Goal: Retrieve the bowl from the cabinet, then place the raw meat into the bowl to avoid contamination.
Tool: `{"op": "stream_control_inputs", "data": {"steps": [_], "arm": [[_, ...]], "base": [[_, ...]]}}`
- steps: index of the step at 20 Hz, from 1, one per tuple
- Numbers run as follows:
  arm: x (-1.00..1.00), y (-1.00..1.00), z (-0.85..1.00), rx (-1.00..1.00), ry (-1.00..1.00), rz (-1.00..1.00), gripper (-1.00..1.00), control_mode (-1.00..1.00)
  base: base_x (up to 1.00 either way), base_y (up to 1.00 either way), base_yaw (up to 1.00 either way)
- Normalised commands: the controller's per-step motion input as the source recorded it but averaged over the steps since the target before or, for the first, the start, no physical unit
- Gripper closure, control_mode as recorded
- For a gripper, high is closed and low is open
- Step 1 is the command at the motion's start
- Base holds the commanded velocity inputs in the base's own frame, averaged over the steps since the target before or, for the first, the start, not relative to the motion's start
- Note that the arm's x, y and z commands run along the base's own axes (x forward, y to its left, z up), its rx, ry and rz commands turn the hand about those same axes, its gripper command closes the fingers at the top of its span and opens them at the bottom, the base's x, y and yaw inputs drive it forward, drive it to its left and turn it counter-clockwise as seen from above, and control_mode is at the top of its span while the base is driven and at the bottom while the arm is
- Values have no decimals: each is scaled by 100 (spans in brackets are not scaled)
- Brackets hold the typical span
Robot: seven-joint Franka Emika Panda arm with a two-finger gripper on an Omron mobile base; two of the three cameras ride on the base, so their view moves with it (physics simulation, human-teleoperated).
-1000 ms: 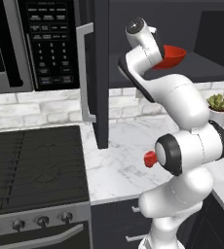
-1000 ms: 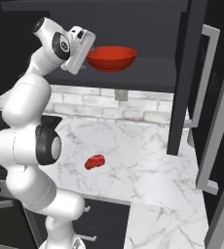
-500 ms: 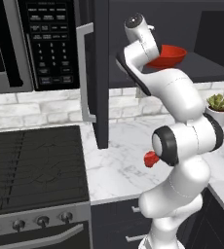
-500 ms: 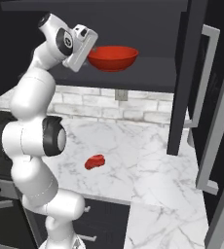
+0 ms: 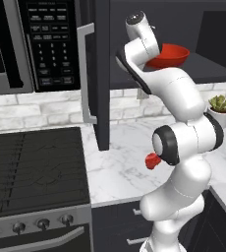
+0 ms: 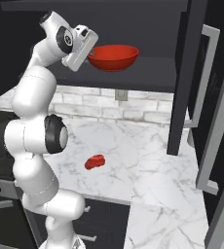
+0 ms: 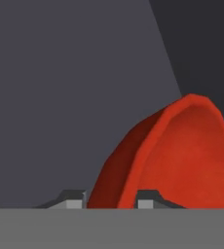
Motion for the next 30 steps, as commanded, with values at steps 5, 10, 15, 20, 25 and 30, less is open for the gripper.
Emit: {"op": "stream_control_inputs", "data": {"steps": [5, 10, 15, 20, 25, 30], "arm": [[2, 10, -1, 0, -2, -1, 100, -100], [-2, 10, 7, -4, -13, 0, 100, -100], [0, 1, 0, -9, -17, 0, 100, -100], [0, -1, 0, -8, -15, 0, 100, -100], [-18, 0, 21, -8, -7, 0, 100, -100], [-51, 5, 18, -3, -1, 0, 100, -100]], "base": [[0, 0, 0], [0, 0, 0], [0, 0, 0], [0, 0, 0], [0, 0, 0], [0, 0, 0]]}}
